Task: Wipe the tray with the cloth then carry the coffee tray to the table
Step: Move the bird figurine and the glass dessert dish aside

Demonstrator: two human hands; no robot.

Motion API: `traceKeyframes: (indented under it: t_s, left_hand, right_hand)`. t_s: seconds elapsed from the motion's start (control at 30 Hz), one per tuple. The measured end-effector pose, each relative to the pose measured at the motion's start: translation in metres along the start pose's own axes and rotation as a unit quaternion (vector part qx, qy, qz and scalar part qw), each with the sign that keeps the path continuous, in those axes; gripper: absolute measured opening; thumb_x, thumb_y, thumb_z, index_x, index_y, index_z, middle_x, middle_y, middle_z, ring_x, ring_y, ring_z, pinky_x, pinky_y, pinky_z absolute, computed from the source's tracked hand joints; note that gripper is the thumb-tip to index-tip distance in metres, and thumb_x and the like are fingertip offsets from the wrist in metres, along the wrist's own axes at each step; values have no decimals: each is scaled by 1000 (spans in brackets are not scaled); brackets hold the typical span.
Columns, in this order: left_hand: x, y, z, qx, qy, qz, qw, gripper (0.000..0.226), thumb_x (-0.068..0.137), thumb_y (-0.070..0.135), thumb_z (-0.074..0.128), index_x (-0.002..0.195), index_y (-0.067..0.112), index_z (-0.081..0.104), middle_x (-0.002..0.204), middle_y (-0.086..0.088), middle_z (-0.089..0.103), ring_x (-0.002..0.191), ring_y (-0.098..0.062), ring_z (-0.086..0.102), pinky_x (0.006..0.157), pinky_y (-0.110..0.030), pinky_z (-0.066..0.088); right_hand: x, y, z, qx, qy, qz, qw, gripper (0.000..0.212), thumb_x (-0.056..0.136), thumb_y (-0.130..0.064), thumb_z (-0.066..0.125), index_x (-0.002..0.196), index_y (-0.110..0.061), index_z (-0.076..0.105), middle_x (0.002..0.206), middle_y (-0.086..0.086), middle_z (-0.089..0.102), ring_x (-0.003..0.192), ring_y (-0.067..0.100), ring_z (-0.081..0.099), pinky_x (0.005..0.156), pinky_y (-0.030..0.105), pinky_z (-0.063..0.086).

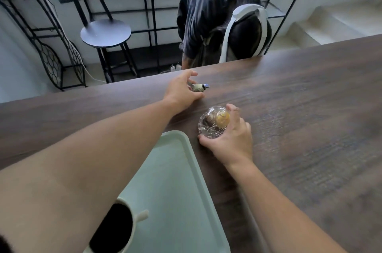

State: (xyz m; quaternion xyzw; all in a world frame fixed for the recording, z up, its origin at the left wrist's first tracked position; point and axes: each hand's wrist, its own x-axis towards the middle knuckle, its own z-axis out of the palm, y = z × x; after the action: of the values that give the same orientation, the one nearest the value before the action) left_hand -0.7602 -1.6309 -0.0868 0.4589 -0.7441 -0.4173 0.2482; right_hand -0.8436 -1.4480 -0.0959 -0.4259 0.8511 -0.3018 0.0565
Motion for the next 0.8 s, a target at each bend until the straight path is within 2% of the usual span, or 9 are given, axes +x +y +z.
traceKeyframes:
  t_s: [0.07, 0.2, 0.37, 0.47, 0.6, 0.7, 0.73, 0.8]
  left_hand:
    - [-2, -3, -1, 15, 15, -1, 1000, 52, 68, 22, 83, 113, 29, 60, 96, 5, 66, 82, -13, 65, 83, -32, 55]
    - [-24, -11, -26, 28, 31, -2, 999, 28, 70, 25, 79, 94, 30, 65, 91, 4, 70, 77, -10, 64, 72, -27, 52]
    - [-81, -41, -86, 44, 86, -3, 995, 23, 72, 25, 78, 93, 24, 69, 84, 5, 72, 72, -9, 67, 66, -23, 51]
    - [-118, -66, -131, 52, 134, -32, 989, 21, 73, 24, 78, 92, 25, 68, 84, 8, 72, 72, -6, 67, 69, -26, 56]
    - [-154, -97, -197, 63, 239, -79, 966, 22, 72, 23, 80, 90, 25, 68, 81, 9, 72, 69, -3, 68, 64, -15, 52]
    - [-173, -121, -238, 75, 306, -122, 941, 22, 72, 24, 79, 90, 27, 67, 81, 10, 72, 68, -1, 66, 57, -6, 43]
    - [-178, -129, -246, 86, 318, -135, 935, 22, 73, 24, 78, 91, 27, 67, 82, 10, 71, 69, 0, 65, 58, -6, 42]
    - [-186, -143, -257, 97, 334, -149, 926, 22, 73, 24, 77, 92, 26, 67, 84, 9, 71, 74, -5, 66, 66, -18, 49]
  right_hand:
    - [-1, -1, 0, 11, -1, 0, 1000, 98, 47, -59, 76, 132, -34, 34, 109, -1, 60, 93, 20, 42, 85, 34, 42]
    - [-4, -14, -4, 46, -4, -7, 999, 95, 47, -54, 82, 129, -35, 36, 108, 2, 60, 101, 29, 50, 85, 36, 46]
    - [-9, -56, 7, 81, -40, -94, 992, 93, 49, -46, 88, 128, -33, 39, 103, -10, 53, 98, 28, 51, 79, 33, 42]
    - [-12, -90, 27, 90, -68, -147, 983, 92, 51, -45, 87, 128, -31, 40, 100, -6, 54, 95, 28, 51, 81, 35, 44]
    - [-9, -136, 54, 108, -117, -194, 968, 91, 51, -49, 85, 128, -33, 39, 102, -1, 58, 96, 25, 51, 80, 35, 46]
    - [-8, -173, 75, 132, -156, -223, 953, 88, 52, -48, 85, 126, -34, 39, 98, -3, 58, 94, 22, 51, 78, 32, 45]
    - [-8, -185, 84, 134, -170, -237, 947, 87, 53, -48, 85, 126, -34, 40, 99, -4, 58, 95, 21, 51, 78, 32, 45]
    - [-9, -205, 101, 129, -192, -263, 937, 88, 53, -50, 85, 126, -33, 39, 102, -5, 57, 96, 20, 50, 80, 33, 46]
